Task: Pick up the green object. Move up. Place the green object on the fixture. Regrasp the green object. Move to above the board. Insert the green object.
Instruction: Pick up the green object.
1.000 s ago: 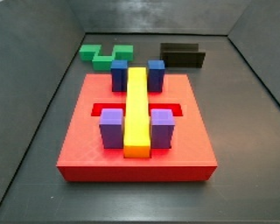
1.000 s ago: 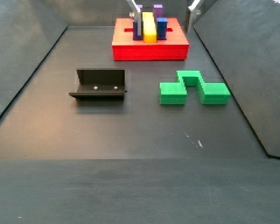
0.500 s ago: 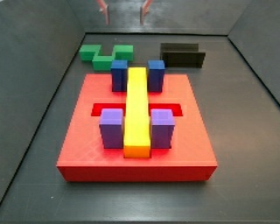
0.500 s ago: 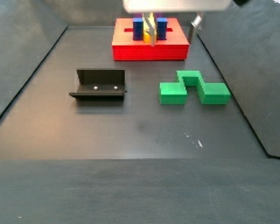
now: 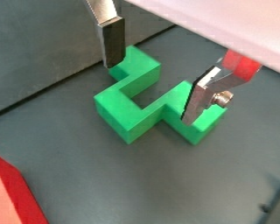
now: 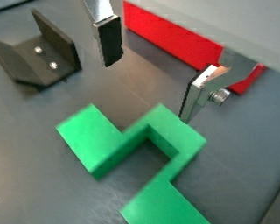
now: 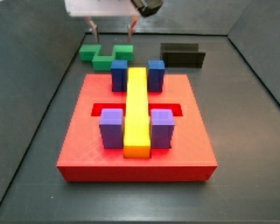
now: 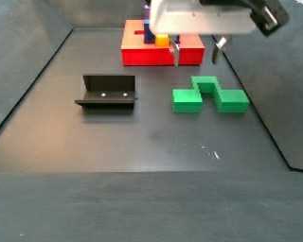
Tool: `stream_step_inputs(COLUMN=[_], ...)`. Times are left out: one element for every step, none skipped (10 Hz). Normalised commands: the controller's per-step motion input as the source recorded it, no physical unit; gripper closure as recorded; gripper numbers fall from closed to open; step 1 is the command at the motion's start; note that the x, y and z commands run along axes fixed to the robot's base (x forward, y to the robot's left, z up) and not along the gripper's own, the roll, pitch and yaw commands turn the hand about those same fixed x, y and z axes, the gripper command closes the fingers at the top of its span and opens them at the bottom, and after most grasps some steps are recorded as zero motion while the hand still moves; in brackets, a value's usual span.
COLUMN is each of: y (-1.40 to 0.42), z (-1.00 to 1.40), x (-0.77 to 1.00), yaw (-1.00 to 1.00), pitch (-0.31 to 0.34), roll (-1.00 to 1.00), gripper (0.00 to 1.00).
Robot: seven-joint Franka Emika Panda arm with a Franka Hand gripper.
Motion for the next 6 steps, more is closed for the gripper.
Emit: stream_step_inputs(y=[0.00, 0.00, 0.00, 0.00, 0.00, 0.00], z=[-0.51, -0.47, -0.40, -0.28, -0.20, -0.09], x=[-0.30, -0.33, -0.32, -0.23, -0.14, 0.00], yaw=[-0.03, -0.08, -0.13, -0.17, -0.16, -0.01], pitch=[-0.097, -0.071, -0.047, -0.031, -0.029, -0.016], roll=[0.11, 0.16, 0.17, 0.12, 0.07, 0.02], gripper=[0.00, 0.00, 0.00, 0.00, 0.00, 0.00])
